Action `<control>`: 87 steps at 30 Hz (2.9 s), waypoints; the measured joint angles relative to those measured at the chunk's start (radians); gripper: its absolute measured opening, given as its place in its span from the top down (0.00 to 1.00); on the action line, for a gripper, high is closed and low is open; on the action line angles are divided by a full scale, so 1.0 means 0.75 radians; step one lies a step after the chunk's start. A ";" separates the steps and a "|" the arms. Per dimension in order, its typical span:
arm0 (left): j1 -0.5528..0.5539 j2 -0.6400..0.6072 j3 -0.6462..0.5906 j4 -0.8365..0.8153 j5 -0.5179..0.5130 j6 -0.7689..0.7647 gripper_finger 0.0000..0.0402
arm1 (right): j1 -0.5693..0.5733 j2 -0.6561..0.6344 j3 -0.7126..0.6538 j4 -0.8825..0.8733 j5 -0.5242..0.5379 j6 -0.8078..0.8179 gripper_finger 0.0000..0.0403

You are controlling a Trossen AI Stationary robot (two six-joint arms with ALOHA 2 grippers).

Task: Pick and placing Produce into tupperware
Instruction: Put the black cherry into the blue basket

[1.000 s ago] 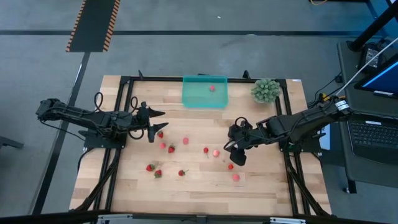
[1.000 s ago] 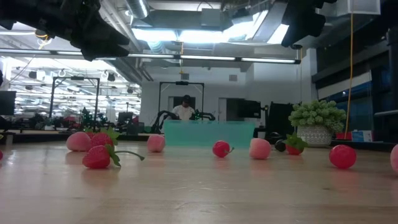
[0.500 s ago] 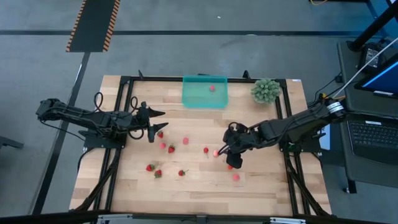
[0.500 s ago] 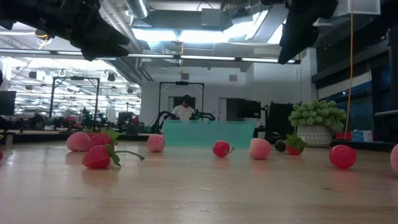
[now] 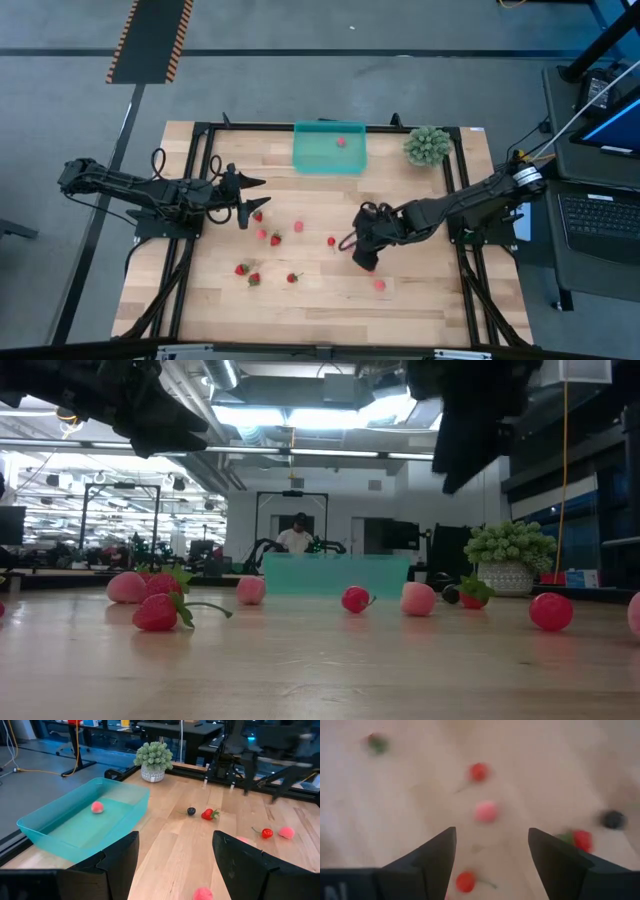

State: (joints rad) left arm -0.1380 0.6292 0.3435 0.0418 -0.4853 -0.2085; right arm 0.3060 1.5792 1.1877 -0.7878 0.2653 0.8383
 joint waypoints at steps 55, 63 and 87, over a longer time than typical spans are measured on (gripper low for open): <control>0.000 0.000 0.000 -0.007 0.000 0.002 0.39 | -0.614 0.259 -0.259 0.159 -0.254 -0.037 0.41; 0.000 0.000 0.000 -0.007 0.000 0.002 0.39 | -0.619 0.260 -0.260 0.163 -0.242 -0.034 0.60; 0.000 0.000 0.000 -0.007 0.000 0.001 0.39 | -0.629 0.251 -0.120 0.173 -0.236 -0.257 0.70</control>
State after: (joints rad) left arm -0.1383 0.6292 0.3435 0.0368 -0.4854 -0.2081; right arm -0.1660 1.7672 1.0976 -0.6578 0.0883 0.6454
